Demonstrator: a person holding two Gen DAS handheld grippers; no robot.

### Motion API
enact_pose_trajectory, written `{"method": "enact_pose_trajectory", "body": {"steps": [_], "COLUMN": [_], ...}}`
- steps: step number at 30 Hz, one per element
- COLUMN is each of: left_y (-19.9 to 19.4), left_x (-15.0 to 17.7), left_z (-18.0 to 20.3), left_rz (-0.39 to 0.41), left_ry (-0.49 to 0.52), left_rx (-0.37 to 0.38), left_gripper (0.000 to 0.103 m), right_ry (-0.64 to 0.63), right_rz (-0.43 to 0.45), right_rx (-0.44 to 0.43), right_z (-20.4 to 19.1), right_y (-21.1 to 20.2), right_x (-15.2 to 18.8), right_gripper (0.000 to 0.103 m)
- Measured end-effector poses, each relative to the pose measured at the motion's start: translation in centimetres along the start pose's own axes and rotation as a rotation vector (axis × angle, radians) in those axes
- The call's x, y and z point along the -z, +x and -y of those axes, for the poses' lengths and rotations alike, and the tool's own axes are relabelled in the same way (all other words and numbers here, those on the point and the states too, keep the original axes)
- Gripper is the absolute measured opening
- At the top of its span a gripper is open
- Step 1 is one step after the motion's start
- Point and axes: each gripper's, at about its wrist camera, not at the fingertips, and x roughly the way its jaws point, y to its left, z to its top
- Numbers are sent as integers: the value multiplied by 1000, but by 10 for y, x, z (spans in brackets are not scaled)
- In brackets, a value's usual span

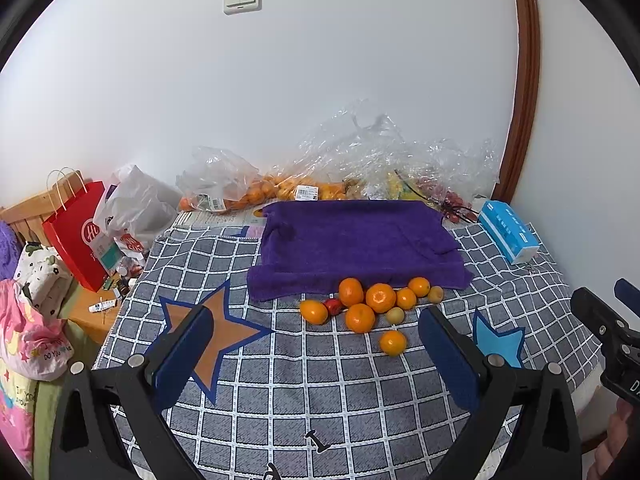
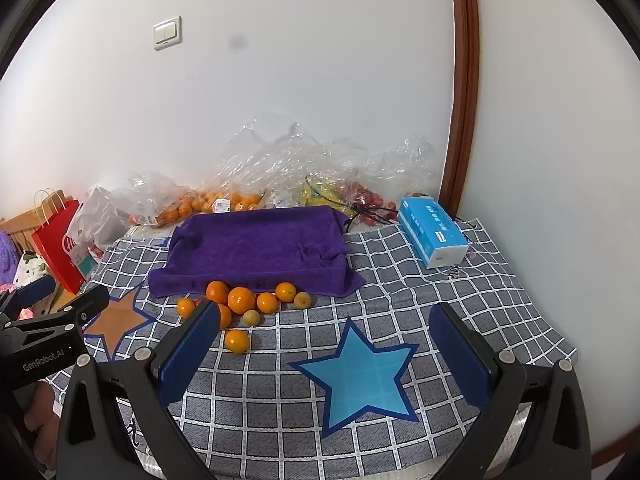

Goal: Organize fruits

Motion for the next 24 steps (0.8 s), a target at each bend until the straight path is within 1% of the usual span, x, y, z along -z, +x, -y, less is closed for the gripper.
{"method": "enact_pose_trajectory", "body": {"steps": [3, 9, 14, 19, 24], "left_y": [0, 1, 1, 0, 1], "left_x": [0, 0, -1, 1, 2], "left_z": [0, -1, -4, -2, 0], "left_rz": [-2, -4, -6, -3, 2], "left_ry": [-1, -4, -10, 8, 3], "left_rx": [4, -15, -6, 5, -29], "left_gripper": [103, 103, 103, 103, 103], "right_ry": [-8, -2, 0, 10, 4], "right_rz": [1, 5, 9, 5, 5], "right_rx": [3, 0, -1, -1, 7], "right_z": [-1, 0, 0, 2, 2], "right_y": [-1, -2, -3, -1, 1], "right_x": [1, -1, -1, -1, -1], "right_gripper": [102, 102, 102, 102, 102]}}
